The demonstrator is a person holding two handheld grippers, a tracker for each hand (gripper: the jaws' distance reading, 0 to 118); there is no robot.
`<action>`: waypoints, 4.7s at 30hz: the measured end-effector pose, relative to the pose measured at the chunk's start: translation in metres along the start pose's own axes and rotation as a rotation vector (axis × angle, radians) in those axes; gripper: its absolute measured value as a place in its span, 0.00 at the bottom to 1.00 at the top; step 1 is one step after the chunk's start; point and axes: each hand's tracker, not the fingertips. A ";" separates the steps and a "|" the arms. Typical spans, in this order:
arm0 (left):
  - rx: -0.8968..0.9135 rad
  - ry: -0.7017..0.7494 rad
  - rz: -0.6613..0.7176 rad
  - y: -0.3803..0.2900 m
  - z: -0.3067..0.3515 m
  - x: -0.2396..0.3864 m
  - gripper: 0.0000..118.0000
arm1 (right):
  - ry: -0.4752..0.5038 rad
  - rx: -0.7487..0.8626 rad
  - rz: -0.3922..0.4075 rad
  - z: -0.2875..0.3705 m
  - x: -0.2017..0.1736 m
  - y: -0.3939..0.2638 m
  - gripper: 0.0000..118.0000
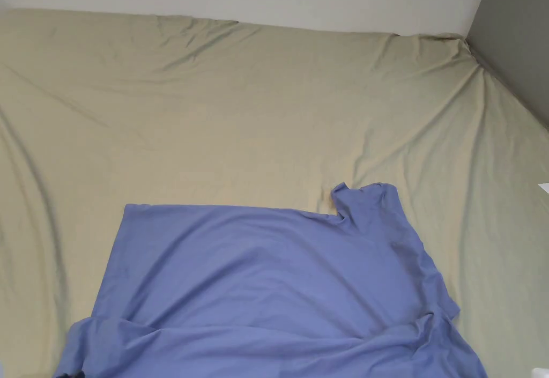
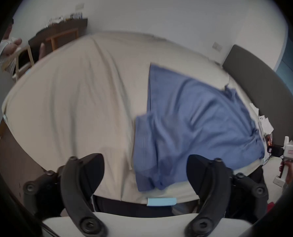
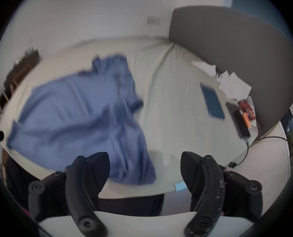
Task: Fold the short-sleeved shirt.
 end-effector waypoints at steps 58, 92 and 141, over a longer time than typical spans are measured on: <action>0.030 -0.116 -0.059 0.234 -0.187 0.040 0.75 | 0.242 -0.202 0.037 -0.249 -0.078 0.238 0.03; 0.020 -0.176 -0.117 0.158 -0.048 0.001 0.04 | 0.493 0.000 0.181 -0.036 -0.017 0.158 0.03; 0.222 -0.293 0.141 0.032 0.075 -0.035 0.93 | 0.135 0.168 -0.003 0.060 0.024 0.033 0.93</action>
